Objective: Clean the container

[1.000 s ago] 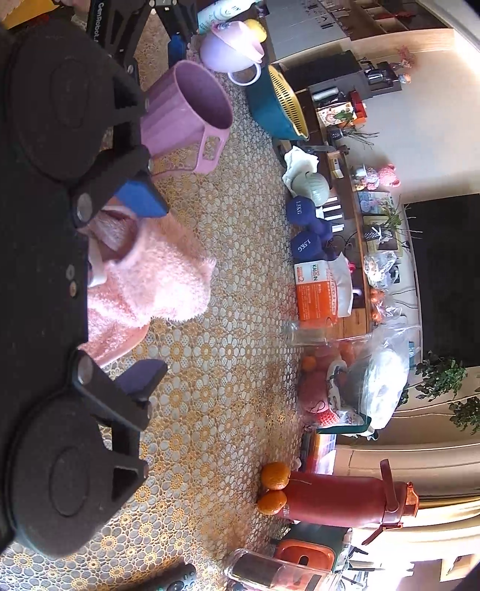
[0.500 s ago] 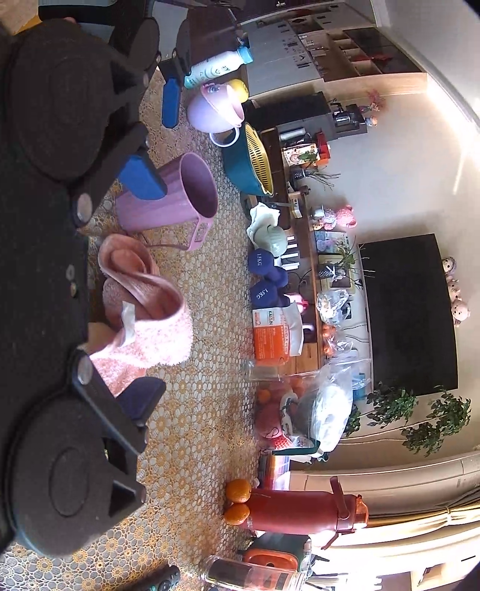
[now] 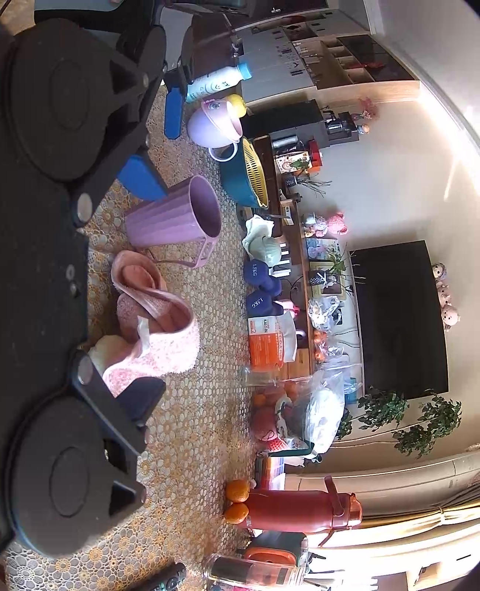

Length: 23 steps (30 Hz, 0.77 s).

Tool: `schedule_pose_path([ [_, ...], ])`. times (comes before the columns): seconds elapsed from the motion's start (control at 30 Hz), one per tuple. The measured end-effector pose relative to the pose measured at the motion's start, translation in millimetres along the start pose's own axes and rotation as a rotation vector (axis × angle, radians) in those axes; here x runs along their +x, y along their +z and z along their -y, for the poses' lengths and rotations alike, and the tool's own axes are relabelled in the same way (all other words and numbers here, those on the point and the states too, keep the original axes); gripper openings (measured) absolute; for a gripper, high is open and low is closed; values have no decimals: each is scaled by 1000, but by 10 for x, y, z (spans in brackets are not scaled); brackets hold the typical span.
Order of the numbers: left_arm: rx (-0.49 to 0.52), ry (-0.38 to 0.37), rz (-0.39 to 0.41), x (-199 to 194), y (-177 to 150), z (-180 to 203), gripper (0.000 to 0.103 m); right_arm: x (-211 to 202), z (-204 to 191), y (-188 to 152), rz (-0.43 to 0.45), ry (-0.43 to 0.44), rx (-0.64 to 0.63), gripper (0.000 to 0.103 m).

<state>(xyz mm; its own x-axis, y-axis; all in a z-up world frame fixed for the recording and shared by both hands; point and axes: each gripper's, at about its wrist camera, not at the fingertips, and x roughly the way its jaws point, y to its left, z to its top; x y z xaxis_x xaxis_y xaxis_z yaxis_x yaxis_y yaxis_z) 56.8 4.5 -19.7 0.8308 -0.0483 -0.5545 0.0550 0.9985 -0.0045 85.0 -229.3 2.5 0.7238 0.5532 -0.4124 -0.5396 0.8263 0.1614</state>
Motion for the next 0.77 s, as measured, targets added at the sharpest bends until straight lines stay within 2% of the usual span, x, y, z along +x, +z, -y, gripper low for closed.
schedule_pose_path([
  [0.77,-13,-1,-15,37,1,-50,103,34,-10,-134,-29,-14,40,102],
])
